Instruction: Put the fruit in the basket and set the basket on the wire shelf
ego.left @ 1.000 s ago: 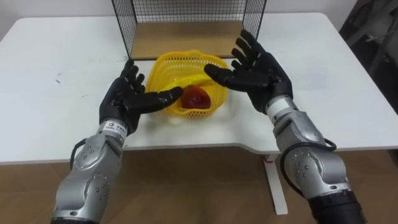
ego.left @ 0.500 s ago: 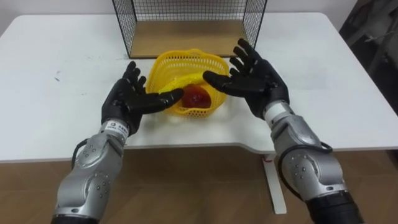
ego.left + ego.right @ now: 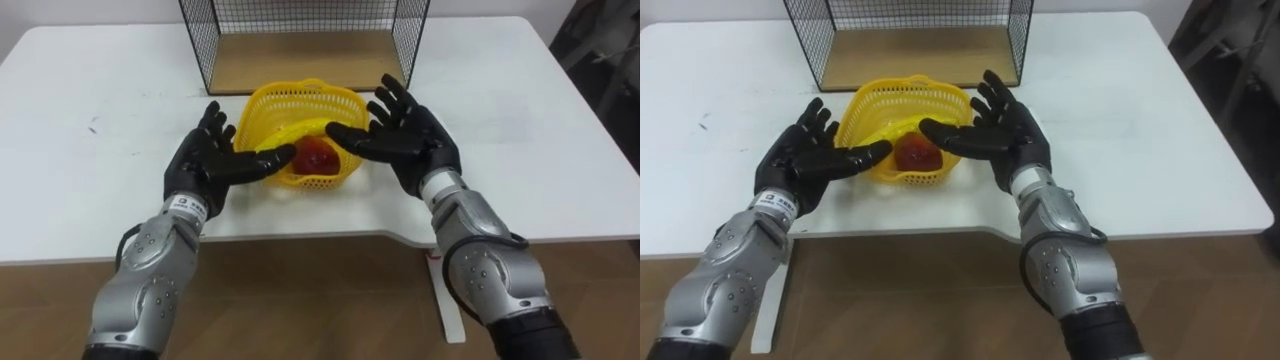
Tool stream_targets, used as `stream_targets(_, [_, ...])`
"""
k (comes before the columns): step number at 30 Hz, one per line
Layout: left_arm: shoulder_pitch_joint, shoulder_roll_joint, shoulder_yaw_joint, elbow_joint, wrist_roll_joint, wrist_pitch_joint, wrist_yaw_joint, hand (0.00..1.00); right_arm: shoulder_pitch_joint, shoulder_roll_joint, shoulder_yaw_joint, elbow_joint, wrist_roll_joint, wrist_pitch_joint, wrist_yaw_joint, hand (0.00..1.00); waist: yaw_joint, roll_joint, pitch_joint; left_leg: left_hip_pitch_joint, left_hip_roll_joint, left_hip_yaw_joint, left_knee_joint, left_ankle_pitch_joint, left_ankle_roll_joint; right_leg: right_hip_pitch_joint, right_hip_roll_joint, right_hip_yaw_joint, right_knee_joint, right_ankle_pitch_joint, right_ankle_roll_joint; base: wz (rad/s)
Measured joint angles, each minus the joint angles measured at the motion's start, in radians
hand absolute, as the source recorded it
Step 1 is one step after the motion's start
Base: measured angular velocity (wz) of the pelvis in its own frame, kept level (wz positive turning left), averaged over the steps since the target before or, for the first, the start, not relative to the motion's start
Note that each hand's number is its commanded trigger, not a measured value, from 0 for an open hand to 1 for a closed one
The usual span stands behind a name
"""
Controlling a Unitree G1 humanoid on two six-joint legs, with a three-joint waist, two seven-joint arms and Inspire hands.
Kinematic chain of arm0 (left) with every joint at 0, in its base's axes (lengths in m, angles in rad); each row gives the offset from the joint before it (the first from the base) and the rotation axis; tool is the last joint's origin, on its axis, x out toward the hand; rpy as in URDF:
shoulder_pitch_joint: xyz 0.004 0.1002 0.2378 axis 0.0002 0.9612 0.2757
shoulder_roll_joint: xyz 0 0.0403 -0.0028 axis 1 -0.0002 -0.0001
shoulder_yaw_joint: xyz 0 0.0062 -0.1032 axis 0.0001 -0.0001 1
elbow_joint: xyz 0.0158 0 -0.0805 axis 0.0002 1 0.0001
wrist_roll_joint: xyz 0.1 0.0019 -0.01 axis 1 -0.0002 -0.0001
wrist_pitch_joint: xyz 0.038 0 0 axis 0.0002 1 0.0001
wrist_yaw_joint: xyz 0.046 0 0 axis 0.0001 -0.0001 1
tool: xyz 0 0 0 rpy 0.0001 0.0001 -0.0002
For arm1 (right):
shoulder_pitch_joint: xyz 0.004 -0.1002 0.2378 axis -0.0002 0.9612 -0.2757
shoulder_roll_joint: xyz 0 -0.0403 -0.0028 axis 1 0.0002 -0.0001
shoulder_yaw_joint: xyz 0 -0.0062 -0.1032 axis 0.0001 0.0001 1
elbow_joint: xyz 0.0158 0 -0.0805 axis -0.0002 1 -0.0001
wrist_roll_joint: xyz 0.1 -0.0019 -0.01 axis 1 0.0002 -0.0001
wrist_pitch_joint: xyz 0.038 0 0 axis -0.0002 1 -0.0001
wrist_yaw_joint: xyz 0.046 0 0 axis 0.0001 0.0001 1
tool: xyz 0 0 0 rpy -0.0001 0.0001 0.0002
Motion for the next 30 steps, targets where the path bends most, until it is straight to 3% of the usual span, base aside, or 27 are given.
stream_targets(30, [0.000,0.004,0.015,0.000,-0.009,0.017,0.024,0.00,0.047,0.001,0.006,0.039,0.001,0.001,-0.004,0.00,-0.003,0.002,-0.0023,-0.002,0.000,-0.003,0.002,0.000,0.000,0.000,0.000,-0.004,-0.001,0.001,-0.001,0.00])
